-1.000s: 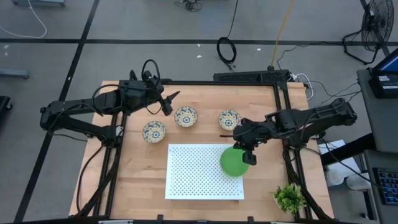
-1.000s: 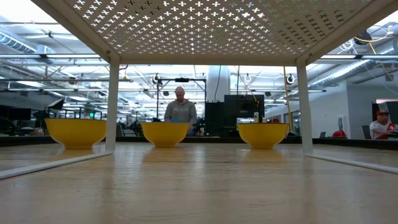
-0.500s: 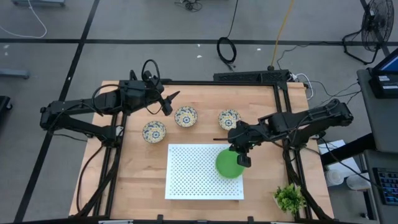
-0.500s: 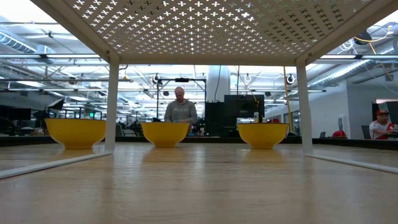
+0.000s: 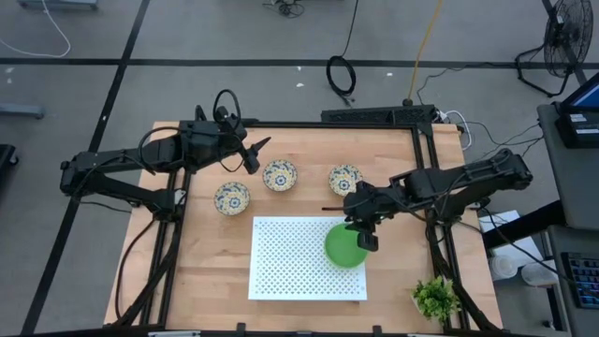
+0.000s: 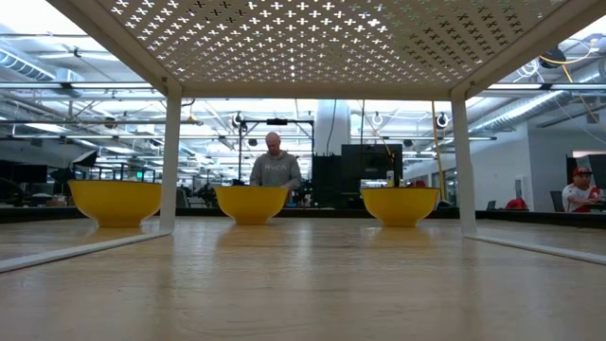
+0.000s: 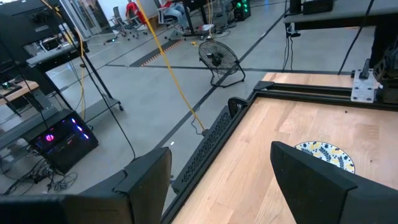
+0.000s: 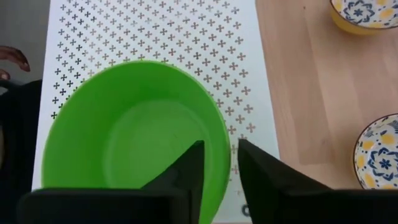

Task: Pick & Place Mini bowls
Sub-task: Put the right white bowl on the shelf

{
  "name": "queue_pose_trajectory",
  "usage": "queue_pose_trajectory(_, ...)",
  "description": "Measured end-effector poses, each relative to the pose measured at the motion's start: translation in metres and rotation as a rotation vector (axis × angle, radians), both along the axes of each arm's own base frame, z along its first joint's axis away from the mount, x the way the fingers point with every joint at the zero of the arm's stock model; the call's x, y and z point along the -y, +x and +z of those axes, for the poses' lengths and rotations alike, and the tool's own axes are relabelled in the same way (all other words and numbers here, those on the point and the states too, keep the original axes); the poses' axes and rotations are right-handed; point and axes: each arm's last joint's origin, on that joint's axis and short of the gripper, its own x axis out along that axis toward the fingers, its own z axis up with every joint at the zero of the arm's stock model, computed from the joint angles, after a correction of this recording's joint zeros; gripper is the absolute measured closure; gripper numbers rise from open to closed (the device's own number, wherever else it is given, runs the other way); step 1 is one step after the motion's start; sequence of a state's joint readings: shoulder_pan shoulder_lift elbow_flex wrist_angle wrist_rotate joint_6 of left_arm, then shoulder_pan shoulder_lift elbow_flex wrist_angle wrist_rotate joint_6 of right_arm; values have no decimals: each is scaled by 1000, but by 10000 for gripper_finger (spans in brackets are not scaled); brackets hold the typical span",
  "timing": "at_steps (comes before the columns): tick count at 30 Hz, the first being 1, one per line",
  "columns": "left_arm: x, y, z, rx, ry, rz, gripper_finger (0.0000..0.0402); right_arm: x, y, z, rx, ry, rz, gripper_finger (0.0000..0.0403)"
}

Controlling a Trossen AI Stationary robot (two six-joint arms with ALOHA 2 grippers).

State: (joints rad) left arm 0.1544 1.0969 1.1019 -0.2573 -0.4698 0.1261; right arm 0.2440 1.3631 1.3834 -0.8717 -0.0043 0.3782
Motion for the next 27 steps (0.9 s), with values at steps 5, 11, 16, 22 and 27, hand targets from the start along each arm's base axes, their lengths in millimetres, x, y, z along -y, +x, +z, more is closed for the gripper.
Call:
queue_pose_trajectory(5, 0, 0, 0, 0, 0, 0, 128, 5, -9, 12, 60, 8, -8, 272)
queue_pose_trajectory(11, 0, 0, 0, 0, 0, 0, 128, 13, -28, 31, 159, -67, -79, 257)
queue_pose_trajectory(16, 0, 0, 0, 0, 0, 0, 128, 33, -39, 28, 103, -315, -278, 257)
queue_pose_trajectory(22, 0, 0, 0, 1, 0, 0, 128, 75, -36, -8, -58, -372, -447, 257)
queue_pose_trajectory(27, 0, 0, 0, 1, 0, 0, 128, 119, -46, -57, -219, -333, -573, 257)
